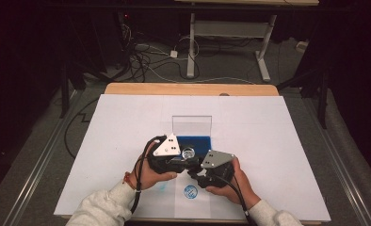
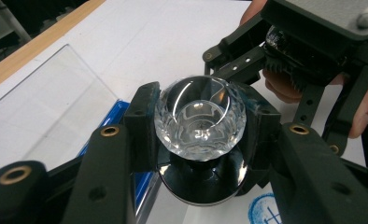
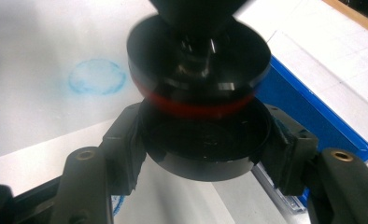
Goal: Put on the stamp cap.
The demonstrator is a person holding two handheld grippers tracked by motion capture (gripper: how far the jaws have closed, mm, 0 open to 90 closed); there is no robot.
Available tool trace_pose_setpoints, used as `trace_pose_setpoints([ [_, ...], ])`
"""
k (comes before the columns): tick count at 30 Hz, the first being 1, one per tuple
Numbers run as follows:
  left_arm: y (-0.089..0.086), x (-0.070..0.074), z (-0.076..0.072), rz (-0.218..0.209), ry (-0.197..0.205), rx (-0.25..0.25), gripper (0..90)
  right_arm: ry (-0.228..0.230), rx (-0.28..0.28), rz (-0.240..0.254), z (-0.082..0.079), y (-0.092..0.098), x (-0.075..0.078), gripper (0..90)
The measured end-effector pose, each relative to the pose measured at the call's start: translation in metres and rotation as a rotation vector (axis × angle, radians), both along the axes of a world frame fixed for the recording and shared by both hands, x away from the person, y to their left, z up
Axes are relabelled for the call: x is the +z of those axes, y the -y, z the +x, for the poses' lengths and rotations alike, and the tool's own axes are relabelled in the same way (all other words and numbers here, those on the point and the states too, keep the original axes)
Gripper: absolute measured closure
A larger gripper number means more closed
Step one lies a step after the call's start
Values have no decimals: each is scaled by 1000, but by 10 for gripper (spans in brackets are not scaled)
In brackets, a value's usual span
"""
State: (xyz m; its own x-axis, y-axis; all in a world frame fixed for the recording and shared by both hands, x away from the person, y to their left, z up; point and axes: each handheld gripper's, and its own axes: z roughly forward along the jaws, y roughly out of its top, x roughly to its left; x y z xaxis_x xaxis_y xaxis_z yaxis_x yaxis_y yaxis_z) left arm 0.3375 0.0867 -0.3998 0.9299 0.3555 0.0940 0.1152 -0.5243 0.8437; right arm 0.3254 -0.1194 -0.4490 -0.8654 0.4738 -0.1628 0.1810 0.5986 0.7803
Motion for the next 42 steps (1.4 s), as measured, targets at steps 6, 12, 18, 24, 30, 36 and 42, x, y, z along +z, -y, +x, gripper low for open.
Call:
trace_pose_setpoints([
  [6, 6, -2, 1, -28, -5, -12, 544, -11, -3, 31, 1, 2, 2, 388],
  [12, 10, -5, 2, -66, -8, -25, 544, -22, -14, 54, 2, 4, 3, 389],
  [18, 12, -6, 3, -84, -7, -18, 544, -37, -13, 71, 3, 5, 2, 388],
  [24, 9, -7, 5, -101, -25, -23, 544, -39, -24, 84, 2, 7, 3, 388],
  [30, 5, -8, 8, -126, -57, -23, 544, -31, -30, 83, 1, 8, 3, 390],
  [36, 3, -9, 10, -185, -108, -23, 543, -29, -25, 96, 0, 10, 5, 390],
  [42, 4, -10, 8, -197, -110, -20, 544, -26, -26, 115, 0, 11, 7, 390],
])
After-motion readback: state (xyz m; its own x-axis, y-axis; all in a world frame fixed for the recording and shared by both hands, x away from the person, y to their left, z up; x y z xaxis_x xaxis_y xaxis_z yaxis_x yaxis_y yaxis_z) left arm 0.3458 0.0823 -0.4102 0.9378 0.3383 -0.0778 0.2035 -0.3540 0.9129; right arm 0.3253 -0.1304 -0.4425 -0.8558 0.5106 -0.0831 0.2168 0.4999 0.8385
